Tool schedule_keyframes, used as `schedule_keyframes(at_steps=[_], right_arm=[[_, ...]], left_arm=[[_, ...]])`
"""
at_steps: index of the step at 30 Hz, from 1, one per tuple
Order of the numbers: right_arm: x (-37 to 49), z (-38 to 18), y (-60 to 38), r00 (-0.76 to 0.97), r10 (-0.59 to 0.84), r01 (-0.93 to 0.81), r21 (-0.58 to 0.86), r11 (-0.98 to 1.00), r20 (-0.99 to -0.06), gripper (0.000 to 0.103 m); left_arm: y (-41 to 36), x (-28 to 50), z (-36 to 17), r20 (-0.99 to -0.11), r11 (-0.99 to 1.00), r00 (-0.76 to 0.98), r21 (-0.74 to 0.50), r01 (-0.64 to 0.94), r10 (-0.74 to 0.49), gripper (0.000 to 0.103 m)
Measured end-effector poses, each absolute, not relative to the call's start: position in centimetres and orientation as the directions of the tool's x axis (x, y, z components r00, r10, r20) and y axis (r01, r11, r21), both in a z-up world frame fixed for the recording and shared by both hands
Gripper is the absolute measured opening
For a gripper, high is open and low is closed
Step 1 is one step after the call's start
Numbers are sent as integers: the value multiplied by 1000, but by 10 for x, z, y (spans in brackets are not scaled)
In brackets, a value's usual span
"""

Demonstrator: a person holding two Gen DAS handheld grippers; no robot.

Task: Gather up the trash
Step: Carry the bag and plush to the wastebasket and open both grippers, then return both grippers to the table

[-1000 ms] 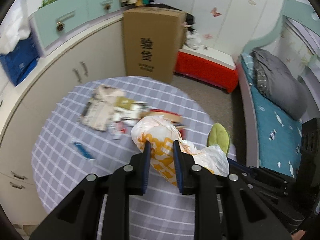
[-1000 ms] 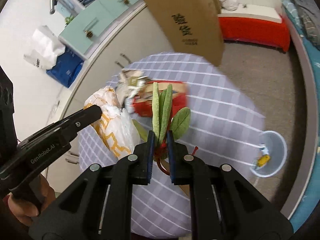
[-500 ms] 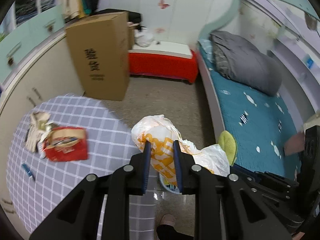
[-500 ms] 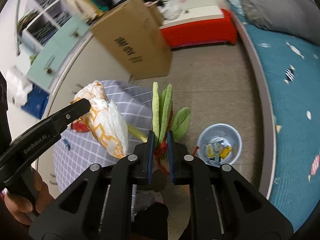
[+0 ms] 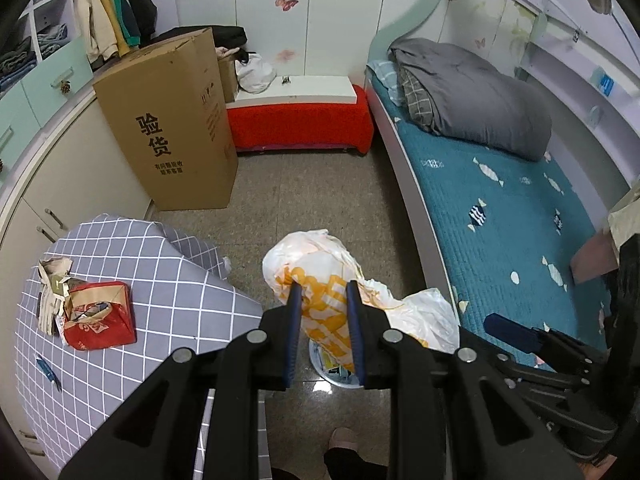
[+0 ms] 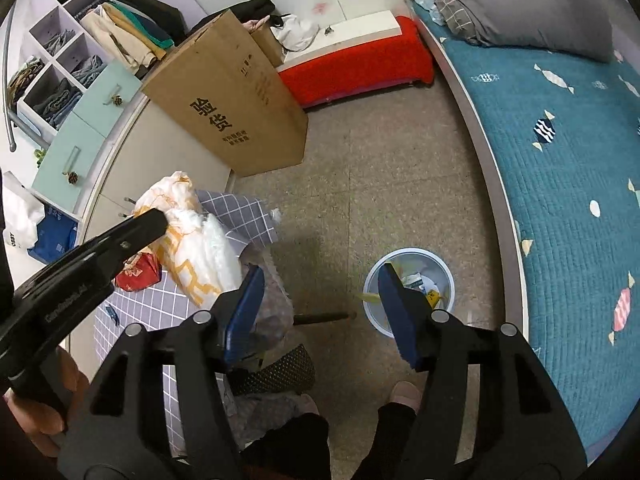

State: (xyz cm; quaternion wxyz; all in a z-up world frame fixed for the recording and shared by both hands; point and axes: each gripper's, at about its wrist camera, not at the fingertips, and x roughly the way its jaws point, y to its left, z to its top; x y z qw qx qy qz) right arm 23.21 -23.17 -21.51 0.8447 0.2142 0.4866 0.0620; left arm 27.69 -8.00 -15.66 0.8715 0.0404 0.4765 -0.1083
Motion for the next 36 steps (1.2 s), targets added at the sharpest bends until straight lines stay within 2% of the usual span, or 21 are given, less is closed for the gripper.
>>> schedule_keyframes(at_steps=[22, 25, 27, 36], right_arm=[[220, -216, -270, 548, 225, 224, 400, 889, -806, 67], [216, -216, -275, 553, 213, 238, 397, 886, -805, 67], [214, -216, -278, 554, 206, 249, 397, 884, -806, 68], [209, -213, -273, 557, 215, 238, 402, 884, -802, 69]], left_arm=[[-138, 302, -184, -872, 930, 452, -9, 366, -186, 22], [-143, 305, -183, -869, 926, 444, -40, 377, -218, 35], [-147, 305, -184, -870, 927, 442, -41, 373, -217, 72], [-140, 294, -180, -866, 932, 459, -20, 363, -197, 73]])
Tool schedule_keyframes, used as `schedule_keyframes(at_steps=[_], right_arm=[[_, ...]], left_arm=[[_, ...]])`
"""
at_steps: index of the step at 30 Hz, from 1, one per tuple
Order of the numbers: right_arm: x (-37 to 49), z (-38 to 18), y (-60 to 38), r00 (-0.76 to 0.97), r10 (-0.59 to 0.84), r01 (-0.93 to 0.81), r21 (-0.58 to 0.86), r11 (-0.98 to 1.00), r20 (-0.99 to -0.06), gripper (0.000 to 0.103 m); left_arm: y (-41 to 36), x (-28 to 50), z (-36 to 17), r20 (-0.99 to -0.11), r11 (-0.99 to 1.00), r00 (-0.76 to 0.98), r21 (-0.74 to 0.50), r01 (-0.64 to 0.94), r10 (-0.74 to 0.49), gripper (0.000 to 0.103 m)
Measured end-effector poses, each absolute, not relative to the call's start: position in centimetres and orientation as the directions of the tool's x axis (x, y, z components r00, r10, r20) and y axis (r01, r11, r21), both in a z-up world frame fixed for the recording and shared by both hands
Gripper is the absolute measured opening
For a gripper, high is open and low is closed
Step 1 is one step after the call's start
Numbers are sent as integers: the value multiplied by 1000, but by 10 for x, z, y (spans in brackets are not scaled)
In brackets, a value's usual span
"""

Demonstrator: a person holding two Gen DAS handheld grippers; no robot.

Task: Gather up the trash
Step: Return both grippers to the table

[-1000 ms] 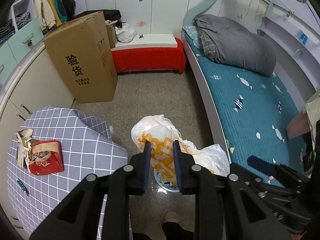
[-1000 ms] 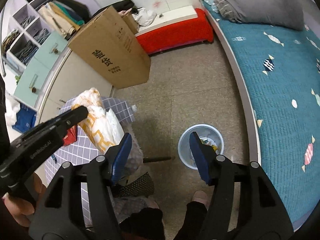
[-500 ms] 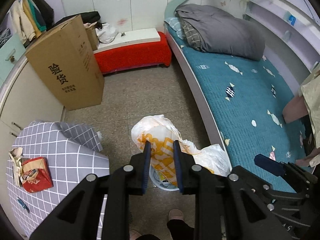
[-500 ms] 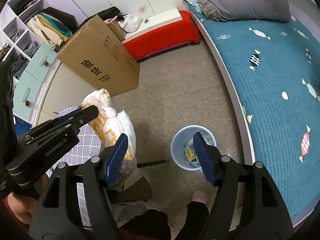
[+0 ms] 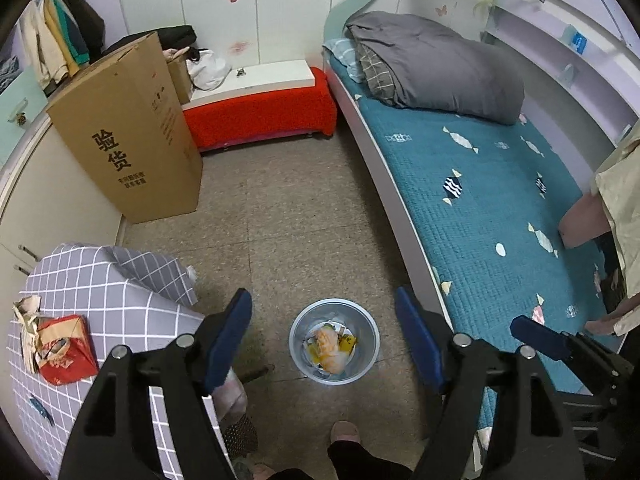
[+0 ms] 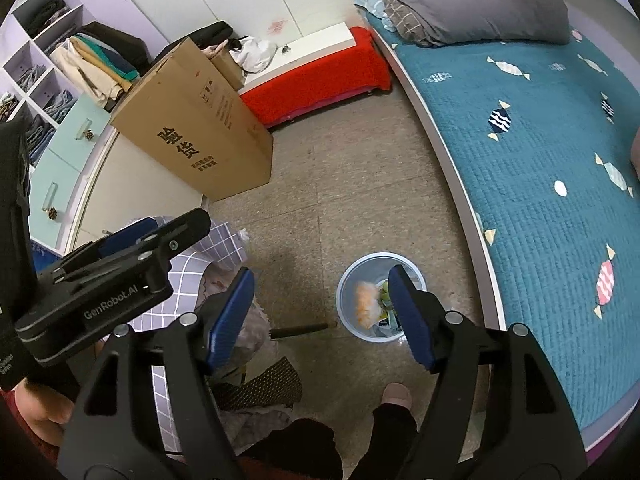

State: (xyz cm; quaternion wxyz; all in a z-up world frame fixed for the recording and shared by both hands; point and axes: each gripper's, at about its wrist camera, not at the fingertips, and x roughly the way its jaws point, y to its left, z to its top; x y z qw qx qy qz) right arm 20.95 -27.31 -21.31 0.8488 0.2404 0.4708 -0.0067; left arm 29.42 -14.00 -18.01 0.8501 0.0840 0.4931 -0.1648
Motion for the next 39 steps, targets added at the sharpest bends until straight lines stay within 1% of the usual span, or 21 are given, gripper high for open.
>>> schedule_keyframes(at_steps=[13, 22, 28, 32, 39], right_arm=[[203, -200, -239, 570, 266, 141, 411, 900, -777, 71], [216, -191, -188, 543, 361, 11, 437, 900, -758, 71], [231, -190, -120, 481, 450, -118, 454, 883, -752, 72], [236, -193, -64, 425, 498, -210, 453, 867, -756, 72], [246, -202, 25, 360, 516, -285, 434, 854, -777, 72]], left_arm=[[-96, 270, -166, -858, 962, 491, -15, 273, -153, 73], [-35, 247, -152, -858, 992, 510, 0, 130, -67, 73], [39, 228, -147, -862, 1000, 507, 13, -20, 22, 73], [92, 219, -154, -874, 993, 481, 12, -113, 66, 74], [197, 209, -173, -899, 972, 426, -1, -237, 103, 74]])
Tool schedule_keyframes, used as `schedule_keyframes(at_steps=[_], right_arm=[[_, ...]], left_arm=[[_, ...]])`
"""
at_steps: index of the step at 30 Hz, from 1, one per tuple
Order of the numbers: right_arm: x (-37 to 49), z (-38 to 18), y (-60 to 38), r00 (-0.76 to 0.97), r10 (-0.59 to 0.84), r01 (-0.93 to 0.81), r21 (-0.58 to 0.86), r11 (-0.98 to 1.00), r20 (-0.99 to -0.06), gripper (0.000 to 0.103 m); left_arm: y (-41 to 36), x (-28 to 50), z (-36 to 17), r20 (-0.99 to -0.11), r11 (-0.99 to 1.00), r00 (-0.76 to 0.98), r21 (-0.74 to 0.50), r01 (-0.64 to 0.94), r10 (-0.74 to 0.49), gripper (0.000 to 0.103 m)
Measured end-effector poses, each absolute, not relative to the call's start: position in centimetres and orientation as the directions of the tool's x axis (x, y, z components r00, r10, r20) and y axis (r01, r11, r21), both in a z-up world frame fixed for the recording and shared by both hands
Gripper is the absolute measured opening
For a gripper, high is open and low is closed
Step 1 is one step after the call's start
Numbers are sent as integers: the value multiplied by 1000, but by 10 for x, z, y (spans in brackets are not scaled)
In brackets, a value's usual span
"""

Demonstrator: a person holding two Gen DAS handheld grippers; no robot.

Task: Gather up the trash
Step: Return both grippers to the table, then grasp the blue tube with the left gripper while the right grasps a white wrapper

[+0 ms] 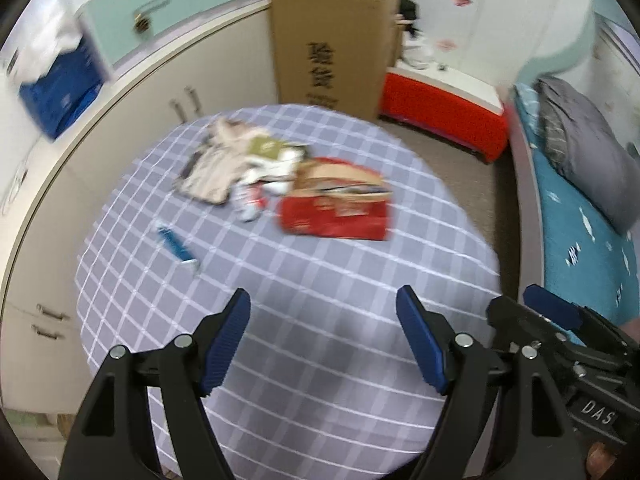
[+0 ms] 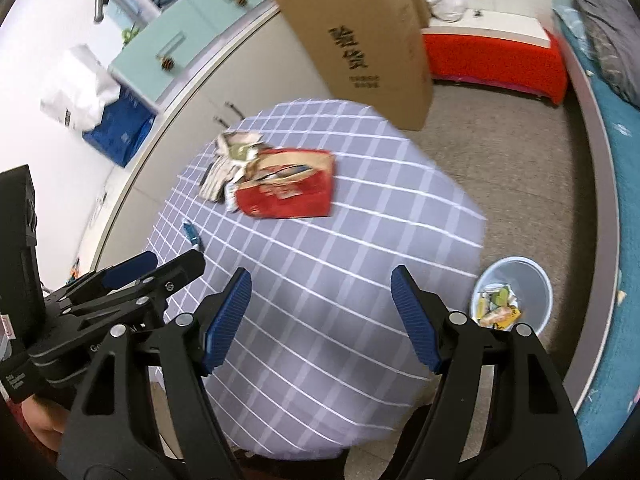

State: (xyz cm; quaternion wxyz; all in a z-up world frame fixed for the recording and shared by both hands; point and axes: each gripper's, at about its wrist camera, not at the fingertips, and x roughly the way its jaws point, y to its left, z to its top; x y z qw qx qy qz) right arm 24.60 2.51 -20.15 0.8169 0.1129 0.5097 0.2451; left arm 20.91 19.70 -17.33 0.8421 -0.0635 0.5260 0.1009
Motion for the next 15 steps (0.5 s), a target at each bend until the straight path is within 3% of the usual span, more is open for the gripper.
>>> schedule_keyframes(at_steps=[7, 15], right_arm=[[259, -208, 105, 354, 485, -290, 399, 870, -800, 72], [277, -226, 178, 338, 437, -296, 347, 890, -833, 71]], left_arm=[[307, 222, -193, -921, 945, 379, -45, -324, 86, 74], [382, 249, -236, -945, 932, 326, -107, -346, 12, 73]])
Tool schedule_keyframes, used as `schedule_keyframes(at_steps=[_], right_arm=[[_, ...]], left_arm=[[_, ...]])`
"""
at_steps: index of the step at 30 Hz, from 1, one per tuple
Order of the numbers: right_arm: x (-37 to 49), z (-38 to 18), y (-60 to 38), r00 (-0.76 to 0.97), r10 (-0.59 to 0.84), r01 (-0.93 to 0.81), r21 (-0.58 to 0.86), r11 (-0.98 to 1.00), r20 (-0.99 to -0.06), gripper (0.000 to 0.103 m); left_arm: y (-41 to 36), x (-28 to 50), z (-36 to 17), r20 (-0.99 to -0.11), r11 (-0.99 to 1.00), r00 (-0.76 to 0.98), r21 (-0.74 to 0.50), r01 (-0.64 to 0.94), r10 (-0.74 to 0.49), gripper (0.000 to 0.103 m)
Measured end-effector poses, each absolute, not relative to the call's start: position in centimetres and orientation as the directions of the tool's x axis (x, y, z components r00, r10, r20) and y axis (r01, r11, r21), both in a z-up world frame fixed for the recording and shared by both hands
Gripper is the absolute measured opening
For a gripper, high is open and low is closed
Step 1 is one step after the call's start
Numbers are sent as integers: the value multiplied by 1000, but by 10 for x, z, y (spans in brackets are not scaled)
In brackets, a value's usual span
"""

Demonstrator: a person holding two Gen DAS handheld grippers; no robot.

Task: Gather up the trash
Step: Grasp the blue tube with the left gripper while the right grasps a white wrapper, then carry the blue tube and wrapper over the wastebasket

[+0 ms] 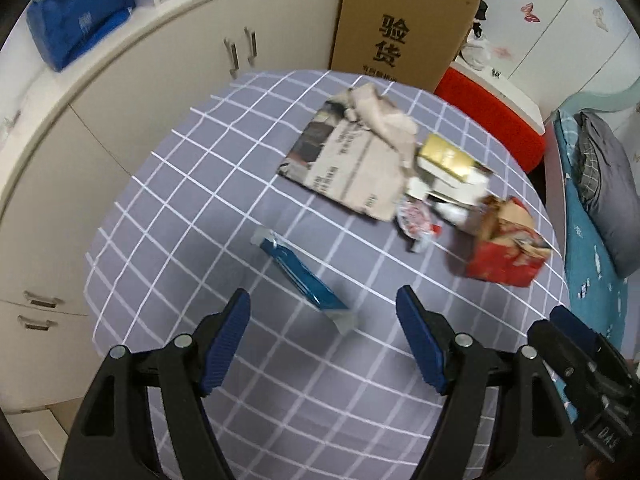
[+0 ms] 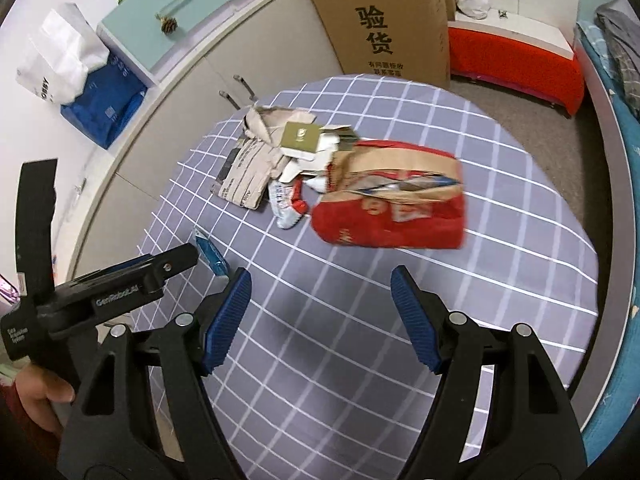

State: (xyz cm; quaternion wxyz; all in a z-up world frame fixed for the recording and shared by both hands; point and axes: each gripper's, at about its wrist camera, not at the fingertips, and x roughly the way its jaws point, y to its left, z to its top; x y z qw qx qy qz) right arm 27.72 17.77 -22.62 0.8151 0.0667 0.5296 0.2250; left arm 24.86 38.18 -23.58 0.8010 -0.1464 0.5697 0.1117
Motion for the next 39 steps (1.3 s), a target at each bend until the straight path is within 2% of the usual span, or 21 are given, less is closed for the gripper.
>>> schedule_keyframes(at_steps=[2, 4, 6, 7, 10, 11, 12, 21, 25, 28, 29, 31, 36, 39], right_arm=[[281, -231, 190, 331, 429, -306, 335, 891, -840, 69], [286, -235, 203, 324, 427, -317, 328, 890, -845, 58], [290, -240, 216, 314, 423, -332, 319, 888, -850, 48], [293, -242, 224, 311, 425, -344, 317, 884, -850, 46], [298, -248, 243, 312, 412, -368, 291, 883, -856, 42], [300, -250, 247, 309, 413, -371, 292, 882, -857, 41], [303, -254, 252, 308, 408, -371, 287, 883, -859, 40], [320, -281, 270, 348, 345, -365, 213, 906, -872, 42], [324, -288, 276, 383, 326, -374, 178, 910, -864, 52], [326, -292, 281, 402, 325, -392, 160, 906, -856, 52], [326, -292, 283, 408, 320, -396, 150, 906, -855, 51], [326, -292, 285, 427, 292, -403, 110, 909, -856, 33], [325, -289, 280, 398, 323, -401, 154, 903, -859, 25], [320, -280, 271, 381, 363, -388, 209, 898, -850, 23]], left_arm=[[393, 255, -247, -950, 927, 311, -128, -352, -14, 73], [402, 261, -258, -953, 925, 300, -151, -350, -42, 68], [406, 267, -270, -961, 932, 270, -146, -332, -54, 54], [409, 269, -277, -965, 933, 254, -153, -327, -69, 51], [414, 272, -288, -967, 932, 234, -175, -317, -102, 29], [415, 272, -291, -964, 933, 235, -194, -304, -124, 16], [417, 272, -292, -962, 935, 240, -198, -294, -129, 8], [440, 269, -274, -935, 940, 336, -212, -269, -115, 6], [444, 266, -275, -931, 946, 346, -207, -250, -112, 6], [445, 263, -276, -929, 949, 355, -202, -242, -107, 6], [444, 262, -277, -928, 949, 357, -202, -242, -107, 6], [443, 261, -277, -927, 951, 359, -200, -237, -105, 6], [432, 254, -273, -927, 958, 361, -186, -219, -98, 6], [424, 249, -268, -928, 961, 360, -181, -209, -97, 6]])
